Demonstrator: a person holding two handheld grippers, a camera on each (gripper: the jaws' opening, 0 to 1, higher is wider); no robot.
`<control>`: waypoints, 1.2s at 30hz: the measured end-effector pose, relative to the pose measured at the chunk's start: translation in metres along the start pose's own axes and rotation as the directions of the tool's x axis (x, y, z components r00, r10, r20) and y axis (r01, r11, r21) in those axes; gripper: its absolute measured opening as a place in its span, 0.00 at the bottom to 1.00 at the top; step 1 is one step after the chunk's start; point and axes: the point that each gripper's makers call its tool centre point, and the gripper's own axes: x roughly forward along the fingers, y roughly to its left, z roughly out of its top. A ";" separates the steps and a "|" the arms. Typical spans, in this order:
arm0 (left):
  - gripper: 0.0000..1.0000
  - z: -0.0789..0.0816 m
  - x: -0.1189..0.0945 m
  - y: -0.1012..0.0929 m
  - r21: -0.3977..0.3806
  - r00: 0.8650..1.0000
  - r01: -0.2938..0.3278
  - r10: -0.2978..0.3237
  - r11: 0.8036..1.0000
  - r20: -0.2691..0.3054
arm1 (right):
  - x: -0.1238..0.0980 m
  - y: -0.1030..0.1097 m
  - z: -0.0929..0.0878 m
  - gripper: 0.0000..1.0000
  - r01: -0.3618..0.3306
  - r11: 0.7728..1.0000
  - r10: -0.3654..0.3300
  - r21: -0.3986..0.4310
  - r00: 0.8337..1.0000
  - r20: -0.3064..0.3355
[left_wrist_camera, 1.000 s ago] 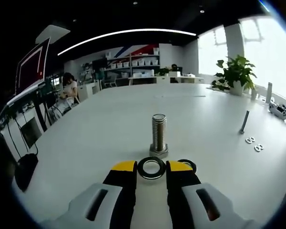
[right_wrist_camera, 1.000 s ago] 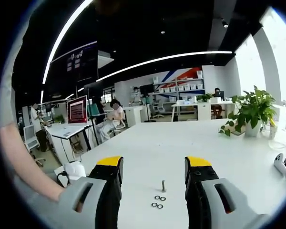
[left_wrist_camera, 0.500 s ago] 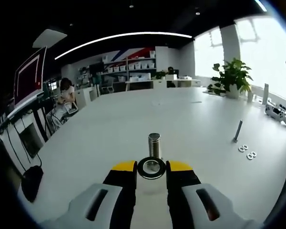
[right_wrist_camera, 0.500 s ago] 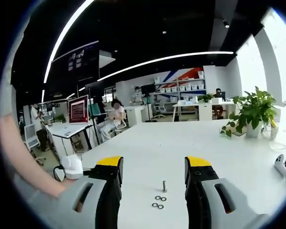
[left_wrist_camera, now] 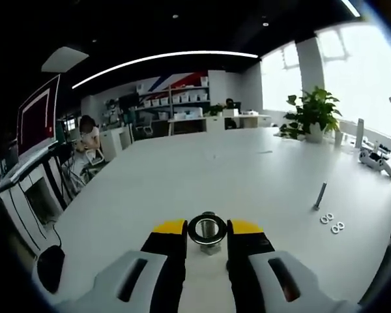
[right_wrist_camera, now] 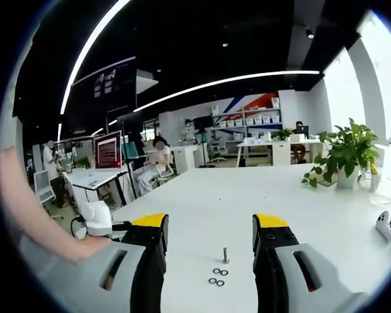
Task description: Place the washer onto the threaded stud by aligning its center hole with the stud, sliding it down to the base, and recovering from edge contact or off-axis alignment until the washer reaches the visible bottom stop.
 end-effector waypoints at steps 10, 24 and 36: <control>0.22 0.008 0.013 -0.001 0.011 1.000 0.009 -0.009 1.000 0.001 | 0.000 0.000 0.001 0.54 0.002 1.000 -0.002 -0.004 1.000 0.002; 0.22 0.002 0.025 -0.003 0.031 0.998 0.036 -0.034 0.999 -0.053 | -0.001 -0.002 0.000 0.54 0.006 1.000 -0.006 0.003 1.000 0.003; 0.22 -0.004 0.032 -0.002 0.037 0.996 0.036 -0.033 0.999 -0.081 | 0.000 -0.003 -0.001 0.54 0.006 1.000 -0.006 0.006 1.000 0.001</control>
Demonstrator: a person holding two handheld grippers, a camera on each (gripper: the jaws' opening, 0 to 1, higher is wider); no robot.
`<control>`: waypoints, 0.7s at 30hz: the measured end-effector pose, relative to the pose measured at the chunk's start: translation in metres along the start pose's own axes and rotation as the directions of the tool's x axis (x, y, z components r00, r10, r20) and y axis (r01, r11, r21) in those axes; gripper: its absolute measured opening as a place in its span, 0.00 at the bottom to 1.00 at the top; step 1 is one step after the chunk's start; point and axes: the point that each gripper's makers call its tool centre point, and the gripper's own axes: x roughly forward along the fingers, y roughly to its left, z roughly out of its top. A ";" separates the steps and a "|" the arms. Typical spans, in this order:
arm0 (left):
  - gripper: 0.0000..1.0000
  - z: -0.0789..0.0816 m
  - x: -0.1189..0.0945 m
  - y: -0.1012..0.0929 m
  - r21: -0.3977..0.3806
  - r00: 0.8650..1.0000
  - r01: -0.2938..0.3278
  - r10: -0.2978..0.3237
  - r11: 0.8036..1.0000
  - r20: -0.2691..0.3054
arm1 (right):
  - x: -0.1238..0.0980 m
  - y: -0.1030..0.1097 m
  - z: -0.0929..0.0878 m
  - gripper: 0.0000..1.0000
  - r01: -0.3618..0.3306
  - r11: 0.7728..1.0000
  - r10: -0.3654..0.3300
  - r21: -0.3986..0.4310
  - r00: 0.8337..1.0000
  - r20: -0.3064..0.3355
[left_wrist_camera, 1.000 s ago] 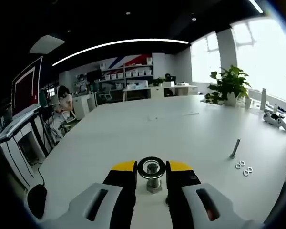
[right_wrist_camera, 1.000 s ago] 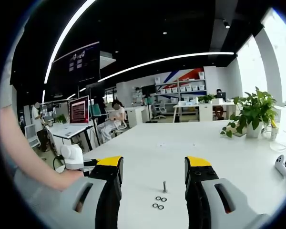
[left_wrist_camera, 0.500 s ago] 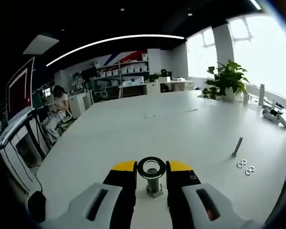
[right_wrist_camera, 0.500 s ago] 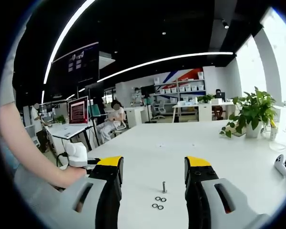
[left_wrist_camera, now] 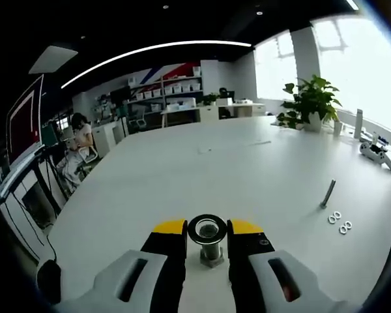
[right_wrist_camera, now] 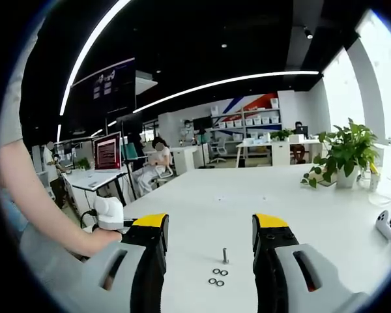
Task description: Place the washer onto the threaded stud by aligning its center hole with the stud, sliding it down to the base, and recovering from edge contact or off-axis alignment until the washer reaches the visible bottom stop.
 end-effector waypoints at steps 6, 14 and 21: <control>0.22 -0.002 0.001 -0.002 0.004 1.000 0.002 -0.002 1.000 -0.011 | 0.000 0.000 0.000 0.54 -0.002 1.000 0.002 0.000 1.000 0.002; 0.22 -0.009 0.003 -0.002 -0.010 1.000 0.001 -0.002 1.000 -0.028 | 0.000 0.000 0.000 0.54 -0.001 1.000 0.001 0.007 1.000 0.002; 0.16 -0.010 0.006 -0.005 0.013 0.999 -0.003 0.003 1.000 -0.042 | 0.000 0.000 0.001 0.55 -0.002 1.000 0.001 0.014 1.000 0.007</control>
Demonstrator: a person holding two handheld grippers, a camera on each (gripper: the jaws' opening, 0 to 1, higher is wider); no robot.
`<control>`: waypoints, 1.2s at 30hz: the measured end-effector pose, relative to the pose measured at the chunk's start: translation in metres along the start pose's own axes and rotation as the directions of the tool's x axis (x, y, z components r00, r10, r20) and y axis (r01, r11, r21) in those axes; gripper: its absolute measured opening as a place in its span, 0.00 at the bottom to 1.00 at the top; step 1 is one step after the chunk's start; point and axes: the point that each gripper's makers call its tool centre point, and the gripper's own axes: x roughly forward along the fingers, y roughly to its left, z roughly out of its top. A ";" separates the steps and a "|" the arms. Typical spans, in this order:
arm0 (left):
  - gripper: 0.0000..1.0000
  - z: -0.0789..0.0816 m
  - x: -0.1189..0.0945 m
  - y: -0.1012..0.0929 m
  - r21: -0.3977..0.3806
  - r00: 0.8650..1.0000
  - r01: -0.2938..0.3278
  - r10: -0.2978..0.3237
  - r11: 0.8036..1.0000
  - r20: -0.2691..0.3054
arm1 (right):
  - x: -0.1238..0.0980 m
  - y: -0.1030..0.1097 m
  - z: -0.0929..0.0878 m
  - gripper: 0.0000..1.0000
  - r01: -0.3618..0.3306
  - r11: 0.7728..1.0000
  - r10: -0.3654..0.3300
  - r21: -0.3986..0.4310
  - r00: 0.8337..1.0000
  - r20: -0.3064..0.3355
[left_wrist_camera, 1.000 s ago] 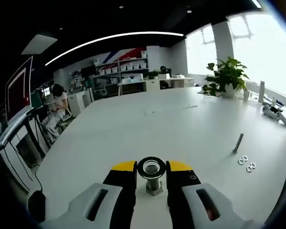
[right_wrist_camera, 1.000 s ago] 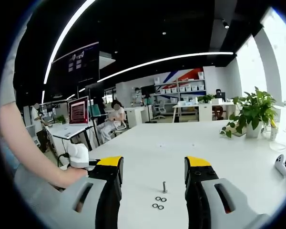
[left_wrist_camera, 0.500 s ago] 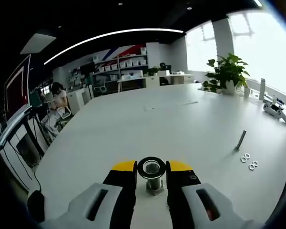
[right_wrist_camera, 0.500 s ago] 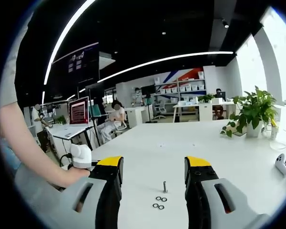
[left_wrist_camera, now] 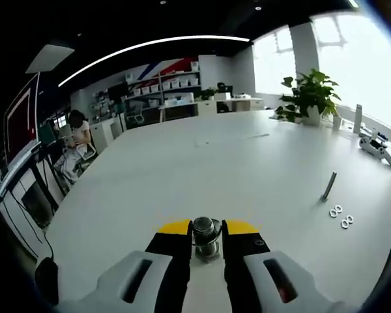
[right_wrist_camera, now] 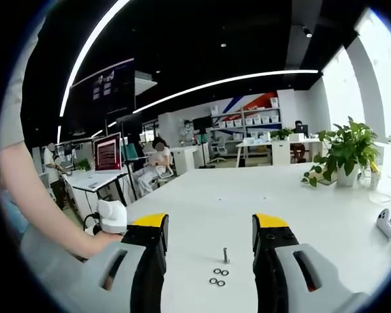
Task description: Place the washer onto the threaded stud by aligning its center hole with the stud, sliding it down to the base, and recovering from edge contact or off-axis alignment until the washer reaches the visible bottom stop.
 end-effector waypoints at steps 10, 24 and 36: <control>0.24 0.002 -0.003 -0.003 -0.005 1.000 0.001 -0.001 1.000 0.014 | 0.000 -0.001 0.000 0.55 0.001 1.000 -0.001 -0.003 1.000 -0.001; 0.23 0.003 -0.004 0.006 -0.047 0.999 -0.031 0.032 0.998 0.028 | -0.001 0.000 -0.001 0.55 0.000 1.000 0.000 -0.013 1.000 -0.004; 0.22 -0.005 -0.003 0.005 -0.046 1.000 -0.025 0.025 0.999 0.013 | -0.001 0.000 -0.001 0.55 0.003 1.000 -0.003 -0.017 1.000 -0.005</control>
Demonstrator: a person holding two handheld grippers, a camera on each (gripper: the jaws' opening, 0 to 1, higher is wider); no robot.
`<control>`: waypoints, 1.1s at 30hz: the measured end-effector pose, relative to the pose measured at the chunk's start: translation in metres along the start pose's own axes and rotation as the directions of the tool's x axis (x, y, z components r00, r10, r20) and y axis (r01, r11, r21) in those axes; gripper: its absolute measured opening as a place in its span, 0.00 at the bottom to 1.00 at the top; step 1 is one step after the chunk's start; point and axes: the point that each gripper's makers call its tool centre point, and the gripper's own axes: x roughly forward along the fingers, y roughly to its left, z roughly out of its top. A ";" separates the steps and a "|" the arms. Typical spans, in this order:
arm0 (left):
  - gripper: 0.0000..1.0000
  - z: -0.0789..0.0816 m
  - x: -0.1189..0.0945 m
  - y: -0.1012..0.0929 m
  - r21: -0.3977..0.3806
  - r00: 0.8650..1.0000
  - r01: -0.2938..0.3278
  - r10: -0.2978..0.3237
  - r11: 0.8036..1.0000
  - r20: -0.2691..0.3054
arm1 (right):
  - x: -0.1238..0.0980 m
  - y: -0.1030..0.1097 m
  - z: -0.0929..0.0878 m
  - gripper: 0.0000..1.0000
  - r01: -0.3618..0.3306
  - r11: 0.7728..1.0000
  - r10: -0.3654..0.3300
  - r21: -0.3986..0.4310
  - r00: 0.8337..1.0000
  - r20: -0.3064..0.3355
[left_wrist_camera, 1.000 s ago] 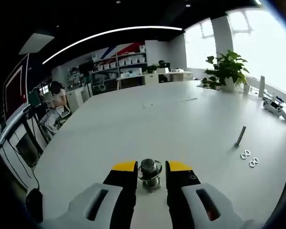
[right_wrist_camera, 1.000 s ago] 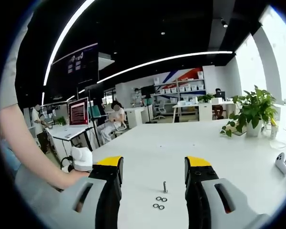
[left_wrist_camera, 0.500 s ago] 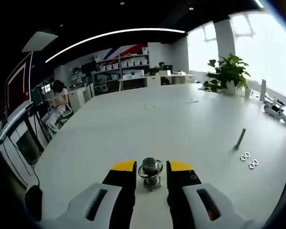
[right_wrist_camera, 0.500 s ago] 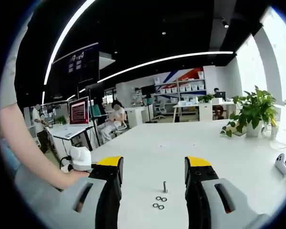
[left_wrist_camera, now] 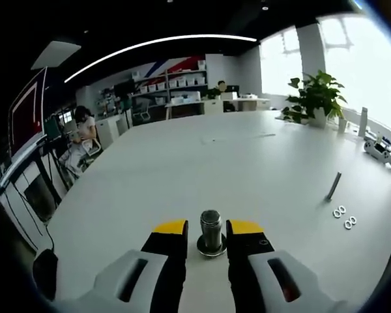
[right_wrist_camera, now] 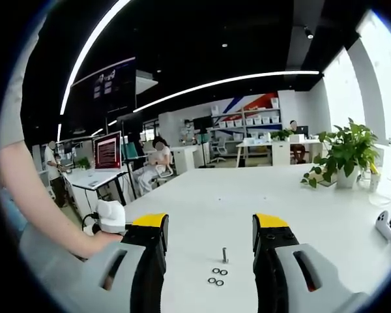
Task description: Place the washer onto the threaded stud by aligning its center hole with the stud, sliding it down to the base, and recovering from edge contact or off-axis alignment until the washer reaches the visible bottom stop.
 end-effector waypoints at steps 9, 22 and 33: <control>0.23 0.004 -0.003 -0.001 -0.005 1.000 0.005 -0.005 1.000 0.013 | 0.001 0.001 0.000 0.55 -0.002 1.000 0.002 -0.002 1.000 0.001; 0.23 0.023 -0.018 0.001 -0.022 0.998 0.001 0.001 1.000 0.063 | 0.001 0.006 0.001 0.55 -0.020 1.000 0.020 -0.009 1.000 0.000; 0.23 0.031 -0.039 -0.005 -0.031 0.995 -0.002 0.005 1.000 0.095 | 0.001 0.008 0.002 0.55 -0.030 0.999 0.030 -0.025 1.000 0.005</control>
